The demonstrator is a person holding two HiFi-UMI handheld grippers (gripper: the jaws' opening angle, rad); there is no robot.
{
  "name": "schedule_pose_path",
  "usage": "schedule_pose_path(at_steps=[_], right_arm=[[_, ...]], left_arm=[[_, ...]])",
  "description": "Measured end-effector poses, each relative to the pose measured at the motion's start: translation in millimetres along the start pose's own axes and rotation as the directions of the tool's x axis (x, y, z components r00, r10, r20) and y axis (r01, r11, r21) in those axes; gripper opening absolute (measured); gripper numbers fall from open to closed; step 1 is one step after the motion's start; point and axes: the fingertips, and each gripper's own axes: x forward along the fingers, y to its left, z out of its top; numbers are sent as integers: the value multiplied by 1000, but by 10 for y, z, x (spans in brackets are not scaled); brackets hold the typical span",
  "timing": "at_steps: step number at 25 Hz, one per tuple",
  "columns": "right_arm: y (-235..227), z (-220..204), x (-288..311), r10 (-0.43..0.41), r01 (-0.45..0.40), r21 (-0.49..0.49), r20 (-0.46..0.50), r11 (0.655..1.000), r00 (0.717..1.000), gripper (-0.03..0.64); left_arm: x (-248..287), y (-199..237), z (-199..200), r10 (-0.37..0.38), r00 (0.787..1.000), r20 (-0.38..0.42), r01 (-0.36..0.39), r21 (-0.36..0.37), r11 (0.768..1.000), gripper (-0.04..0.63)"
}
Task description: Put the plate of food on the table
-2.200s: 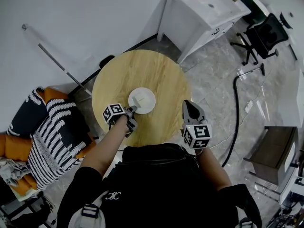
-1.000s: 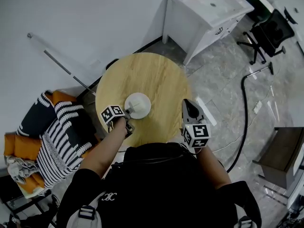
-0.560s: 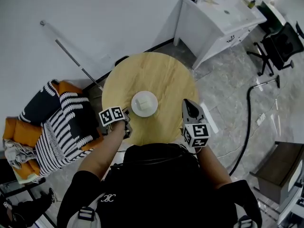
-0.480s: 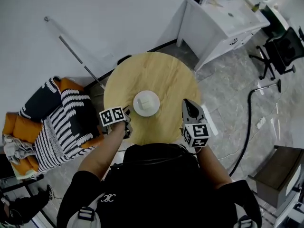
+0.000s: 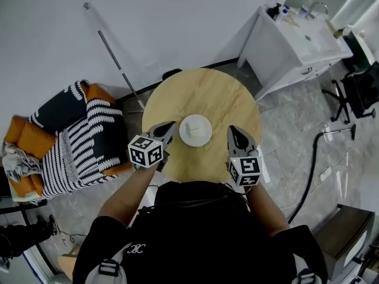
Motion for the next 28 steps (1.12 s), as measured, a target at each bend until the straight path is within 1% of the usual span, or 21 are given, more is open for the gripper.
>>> schedule_pose_path(at_steps=[2,3,6,10,12,15,18,20,23,28], right_arm=[[58,40,27,13,-13,-19,7,1000,1000,8],[86,63,38,18,-18,-32,12,999,1000,8],[163,147,41,28,-25,-85,32,996,999,8],[211,293,27,37,-29,-97,84,995,996,8],[226,343,30,34,-24,-98,102,995,994,8],[234,353,48,26,-16,-106,93,994,995,8],[259,345,69,52,-44,-105,79,994,996,8],[275,334,66,68,-60,-106,76,992,995,8],[265,309,54,64,-57,-104,62,993,996,8],[219,334,36,56,-48,-105,77,993,995,8]], left_arm=[[-57,-132,204,-21,999,46,17,92,996,8],[-85,-197,296,-28,997,65,20,126,992,8],[-173,-393,522,-45,994,101,23,201,979,8],[-250,-626,725,-60,991,123,17,320,947,8],[-273,-704,781,-64,990,128,14,356,934,8],[-275,-763,788,-67,990,121,16,384,923,8],[-267,-789,783,-71,990,118,19,398,917,8],[-251,-787,775,-76,990,116,25,391,920,8],[-223,-756,747,-80,991,108,35,369,929,8],[-183,-751,702,-83,992,94,43,364,930,8]])
